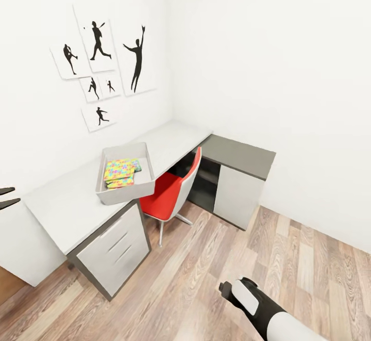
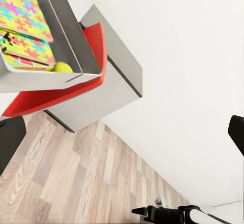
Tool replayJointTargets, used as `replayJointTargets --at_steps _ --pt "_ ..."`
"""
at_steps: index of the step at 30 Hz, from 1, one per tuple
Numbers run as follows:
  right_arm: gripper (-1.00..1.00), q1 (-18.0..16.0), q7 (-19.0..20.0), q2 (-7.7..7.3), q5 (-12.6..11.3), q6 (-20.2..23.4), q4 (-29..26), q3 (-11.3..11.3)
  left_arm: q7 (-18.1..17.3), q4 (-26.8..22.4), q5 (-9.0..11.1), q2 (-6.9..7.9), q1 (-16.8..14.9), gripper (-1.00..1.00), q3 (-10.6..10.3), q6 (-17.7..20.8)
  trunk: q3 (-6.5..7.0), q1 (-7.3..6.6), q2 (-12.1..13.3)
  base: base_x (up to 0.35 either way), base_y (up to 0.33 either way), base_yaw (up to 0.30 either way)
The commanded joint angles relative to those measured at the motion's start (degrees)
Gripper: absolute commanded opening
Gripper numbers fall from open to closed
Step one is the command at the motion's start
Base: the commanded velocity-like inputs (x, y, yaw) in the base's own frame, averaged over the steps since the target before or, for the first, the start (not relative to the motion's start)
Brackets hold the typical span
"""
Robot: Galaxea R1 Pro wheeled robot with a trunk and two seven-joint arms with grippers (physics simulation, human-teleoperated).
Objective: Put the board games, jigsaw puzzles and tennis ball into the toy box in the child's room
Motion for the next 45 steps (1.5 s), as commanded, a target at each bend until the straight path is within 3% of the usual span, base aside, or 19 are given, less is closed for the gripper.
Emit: replayJointTargets --at_steps 1,5,9,31,45 --pt "1.0 0.0 1.0 -0.06 -0.2 0.0 0.0 0.4 -0.3 0.0 0.3 0.07 -0.1 1.0 -0.5 0.6 -0.12 0.04 -0.1 0.0 0.0 -0.275" --pt "1.0 0.2 4.9 -0.19 0.0 -0.2 0.1 0.4 -0.3 0.0 0.3 0.06 -0.1 1.0 -0.5 0.6 -0.12 0.04 -0.1 0.0 0.0 -0.281" --pt "1.0 0.2 5.9 -0.35 0.0 -0.2 0.1 0.4 -0.3 0.0 0.3 0.08 -0.1 1.0 -0.5 0.6 -0.12 0.04 -0.1 -0.026 0.0 -0.284" --pt "1.0 0.2 6.3 -0.32 0.1 -0.5 0.1 0.9 -0.3 0.0 0.4 0.58 -0.1 1.0 -0.5 -1.4 -0.33 0.04 -0.1 -0.076 0.007 -0.278" --pt "1.0 0.2 6.3 -0.23 1.8 -2.4 0.1 1.0 -0.3 0.0 0.4 0.78 -0.1 1.0 -0.5 -1.5 -0.34 0.04 -0.1 -0.173 0.109 -0.027"
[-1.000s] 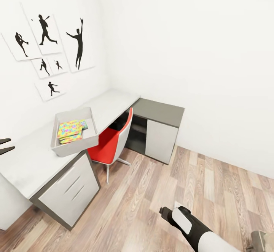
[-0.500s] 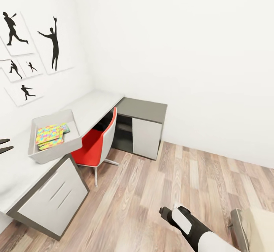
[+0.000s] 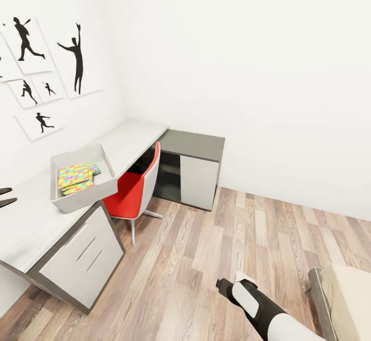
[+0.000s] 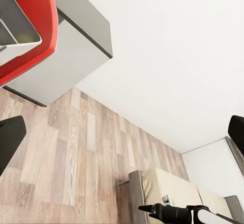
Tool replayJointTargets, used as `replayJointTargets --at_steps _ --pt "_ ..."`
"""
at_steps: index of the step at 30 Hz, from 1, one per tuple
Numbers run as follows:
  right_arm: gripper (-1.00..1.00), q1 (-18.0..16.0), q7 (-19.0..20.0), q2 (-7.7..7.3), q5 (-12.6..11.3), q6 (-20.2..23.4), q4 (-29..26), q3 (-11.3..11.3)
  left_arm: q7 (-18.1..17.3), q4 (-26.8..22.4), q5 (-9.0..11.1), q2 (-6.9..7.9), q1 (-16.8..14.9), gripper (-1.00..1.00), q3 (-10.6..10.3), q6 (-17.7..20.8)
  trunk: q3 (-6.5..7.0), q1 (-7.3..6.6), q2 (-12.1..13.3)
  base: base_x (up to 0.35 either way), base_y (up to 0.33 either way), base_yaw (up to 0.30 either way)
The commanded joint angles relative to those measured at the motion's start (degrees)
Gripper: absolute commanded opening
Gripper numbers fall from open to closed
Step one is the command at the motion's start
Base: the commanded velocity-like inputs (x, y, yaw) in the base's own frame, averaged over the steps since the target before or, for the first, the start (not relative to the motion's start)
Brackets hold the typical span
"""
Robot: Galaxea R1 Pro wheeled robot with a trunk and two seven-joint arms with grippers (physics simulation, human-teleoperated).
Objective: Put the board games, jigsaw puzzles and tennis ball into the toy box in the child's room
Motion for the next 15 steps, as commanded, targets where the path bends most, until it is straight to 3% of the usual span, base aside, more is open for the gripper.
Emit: replayJointTargets --at_steps 1,7,15 --pt "1.0 -0.1 -0.4 -0.05 -0.3 -0.1 -0.1 0.4 -0.3 0.0 0.3 0.05 -0.1 1.0 -0.5 0.6 -0.12 0.03 -0.1 -0.019 0.022 0.0" --pt "1.0 0.0 -0.5 -0.05 -0.2 -0.5 0.0 0.4 -0.3 0.0 0.3 -0.04 -0.1 1.0 -0.5 0.4 0.02 0.03 -0.1 -0.006 0.007 -0.048" --pt "1.0 0.0 -0.4 -0.07 -0.1 -0.6 0.0 0.4 -0.3 -0.2 0.2 -0.55 -0.1 1.0 -0.5 -1.4 0.57 0.03 -0.1 -0.001 0.001 -0.156"
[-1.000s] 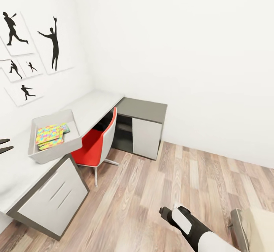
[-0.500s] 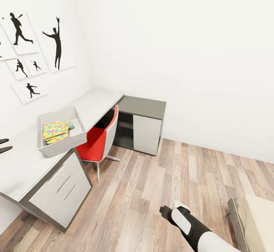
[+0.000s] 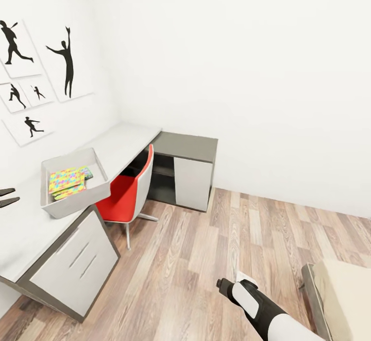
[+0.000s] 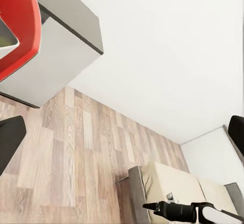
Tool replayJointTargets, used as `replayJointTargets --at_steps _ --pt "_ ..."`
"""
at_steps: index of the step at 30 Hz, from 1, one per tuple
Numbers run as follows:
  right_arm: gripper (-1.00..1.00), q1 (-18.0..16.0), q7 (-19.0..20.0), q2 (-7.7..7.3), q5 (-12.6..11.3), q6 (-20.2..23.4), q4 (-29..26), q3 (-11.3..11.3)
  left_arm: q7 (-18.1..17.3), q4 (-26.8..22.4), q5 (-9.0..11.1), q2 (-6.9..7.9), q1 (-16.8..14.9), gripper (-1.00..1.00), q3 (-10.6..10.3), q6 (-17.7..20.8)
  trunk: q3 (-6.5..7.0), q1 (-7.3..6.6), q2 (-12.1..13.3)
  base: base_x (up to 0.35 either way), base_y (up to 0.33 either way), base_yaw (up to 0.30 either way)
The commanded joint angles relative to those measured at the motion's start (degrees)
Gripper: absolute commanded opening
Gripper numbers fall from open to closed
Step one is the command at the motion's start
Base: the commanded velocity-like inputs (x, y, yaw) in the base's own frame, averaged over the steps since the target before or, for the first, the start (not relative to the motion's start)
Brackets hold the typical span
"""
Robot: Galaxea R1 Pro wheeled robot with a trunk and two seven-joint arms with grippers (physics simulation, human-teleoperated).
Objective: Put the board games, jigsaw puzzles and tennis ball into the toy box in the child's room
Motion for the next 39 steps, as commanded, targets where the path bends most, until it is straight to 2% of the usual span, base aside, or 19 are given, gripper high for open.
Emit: replayJointTargets --at_steps 1,3,7,8,9,10,11,15,18,21,26,29,31,33,34,36,39 --pt "1.0 -0.1 -0.4 -0.07 -0.3 0.2 -0.1 0.4 -0.3 -0.2 0.3 -0.05 -0.1 1.0 -0.6 0.4 -0.07 0.04 -0.1 0.0 0.0 -0.115" --pt "1.0 -0.1 -0.4 -0.1 -0.4 0.2 -0.1 0.4 -0.3 -0.6 0.3 -0.55 -0.1 1.0 -0.9 0.1 0.01 0.04 -0.1 0.0 0.0 -0.075" --pt "1.0 -0.1 -0.4 -0.23 -0.5 0.3 -0.1 0.4 -0.3 -2.8 0.2 -3.2 -0.1 1.0 -2.9 -0.2 0.06 0.04 -0.1 0.0 0.0 -0.026" --pt "1.0 0.0 -0.4 -0.58 -0.5 0.3 -0.1 0.4 -0.3 -4.5 0.2 -4.81 -0.1 1.0 -5.0 -0.2 0.06 0.04 -0.1 0.0 0.0 -0.008" --pt "1.0 0.0 -0.4 -0.78 -0.5 0.3 -0.1 0.4 -0.3 -5.1 0.2 -5.32 -0.1 1.0 -5.8 -0.2 0.06 0.04 -0.1 0.0 0.0 -0.006" --pt "1.0 0.0 -0.4 -1.24 -0.5 0.3 -0.1 0.4 -0.3 -6.2 0.2 -6.14 -0.1 1.0 -7.5 -0.2 0.07 0.04 -0.1 0.0 0.0 -0.004" --pt "1.0 0.0 -0.4 -1.61 -0.5 0.3 -0.1 0.4 -0.3 -7.4 0.2 -6.75 -0.1 1.0 -9.3 -0.3 0.07 0.04 -0.1 0.0 0.0 -0.003" --pt "1.0 0.0 -0.4 -2.36 -0.5 0.3 -0.1 0.5 -0.3 -12.3 0.3 -8.13 0.0 1.0 -14.0 -0.3 0.07 0.04 -0.1 0.0 0.0 -0.001" --pt "1.0 0.0 -0.4 -2.56 -0.5 0.3 -0.1 0.5 -0.3 -15.6 0.3 -9.0 0.6 1.0 -16.2 -0.2 0.07 0.04 -0.1 0.0 0.0 0.0" --pt "1.0 0.0 -0.4 -2.62 -0.5 0.3 0.0 0.5 -0.3 -18.5 0.3 -9.91 1.3 1.0 -17.5 0.0 0.07 0.04 -0.1 0.0 0.0 0.0" --pt "1.0 0.0 -0.4 -2.65 -0.5 0.3 0.0 0.5 -0.3 -20.5 0.3 -11.32 1.7 1.0 -19.7 0.3 0.07 0.04 -0.1 0.0 0.0 0.0" --pt "1.0 0.0 -0.4 -2.65 -0.5 0.3 0.0 0.5 -0.3 -20.8 0.3 -12.97 1.7 1.0 -21.5 0.2 0.07 0.04 -0.1 0.0 0.0 0.0" --pt "1.0 0.0 -0.4 -2.66 -0.5 0.3 0.0 0.5 -0.3 -20.8 0.3 -14.31 1.7 1.0 -22.4 0.2 0.07 0.04 -0.1 0.0 0.0 0.0" --pt "1.0 0.0 -0.4 -2.66 -0.5 0.3 0.0 0.5 -0.3 -20.7 0.2 -16.64 1.8 1.0 -23.8 0.2 0.07 0.04 -0.1 0.0 0.0 0.0" --pt "1.0 0.0 -0.4 -2.66 -0.5 0.3 0.0 0.5 -0.3 -20.7 0.2 -17.25 1.8 1.0 -24.1 0.2 0.07 0.04 -0.1 0.0 0.0 0.0" --pt "1.0 0.0 -0.4 -2.66 -0.5 0.3 0.0 0.5 -0.2 -20.6 0.2 -19.83 1.8 1.0 -25.6 0.3 0.07 0.04 -0.1 0.0 0.0 0.0" --pt "1.0 0.0 -0.4 -2.66 -0.5 0.3 0.1 0.5 4.1 -20.5 0.3 -22.71 1.8 1.0 -27.2 0.5 0.07 0.04 -0.1 0.0 0.0 0.0"
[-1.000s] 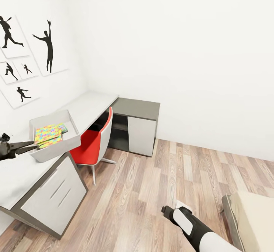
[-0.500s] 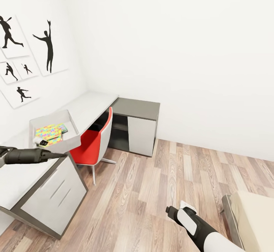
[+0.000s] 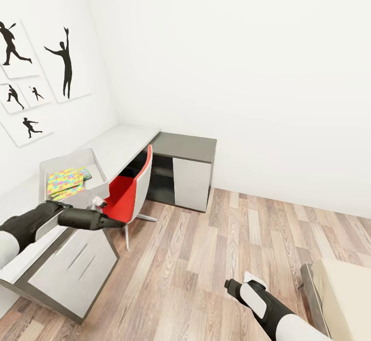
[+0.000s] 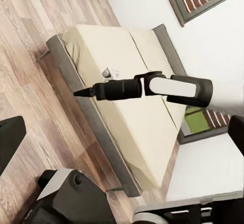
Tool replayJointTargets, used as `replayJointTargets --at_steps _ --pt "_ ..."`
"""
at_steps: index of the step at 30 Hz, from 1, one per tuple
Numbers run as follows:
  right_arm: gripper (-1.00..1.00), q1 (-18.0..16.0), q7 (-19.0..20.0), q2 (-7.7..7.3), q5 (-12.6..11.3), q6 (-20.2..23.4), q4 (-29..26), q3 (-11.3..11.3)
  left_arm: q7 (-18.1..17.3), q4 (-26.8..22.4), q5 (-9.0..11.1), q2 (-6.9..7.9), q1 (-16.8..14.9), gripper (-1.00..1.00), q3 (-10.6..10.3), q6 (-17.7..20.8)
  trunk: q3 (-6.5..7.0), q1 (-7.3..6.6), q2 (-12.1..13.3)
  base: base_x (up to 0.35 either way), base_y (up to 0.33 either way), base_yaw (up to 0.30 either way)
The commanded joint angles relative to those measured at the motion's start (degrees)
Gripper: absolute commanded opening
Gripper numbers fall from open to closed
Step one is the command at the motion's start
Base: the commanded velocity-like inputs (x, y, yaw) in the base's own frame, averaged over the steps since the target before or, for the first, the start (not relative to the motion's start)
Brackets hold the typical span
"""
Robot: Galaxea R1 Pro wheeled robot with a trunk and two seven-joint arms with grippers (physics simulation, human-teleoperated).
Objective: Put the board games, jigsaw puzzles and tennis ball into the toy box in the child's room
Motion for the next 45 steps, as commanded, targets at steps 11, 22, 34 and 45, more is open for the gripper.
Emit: replayJointTargets --at_steps 11,22,34,45 --pt "1.0 -0.1 -0.4 -0.1 -0.1 0.3 1.4 0.1 24.2 4.0 0.6 -13.12 2.0 1.0 -2.9 0.9 -0.12 0.03 -0.1 0.0 0.0 0.0" --pt "1.0 -0.1 -0.4 -0.11 -0.1 0.2 2.4 0.2 51.5 19.3 0.5 -23.33 5.8 1.0 -3.3 -4.6 -0.12 0.03 -0.1 0.0 0.0 0.0" --pt "1.0 0.0 -0.4 0.08 0.0 0.2 3.1 0.2 76.4 20.4 0.6 -25.58 18.5 1.0 -3.3 -14.9 -0.12 0.03 -0.1 0.0 0.0 0.0" --pt "1.0 4.4 -0.4 0.96 0.1 -3.2 11.5 2.4 83.7 26.4 0.5 -25.61 29.0 1.0 -3.3 -27.1 -0.12 0.03 -0.1 0.0 0.0 0.0"
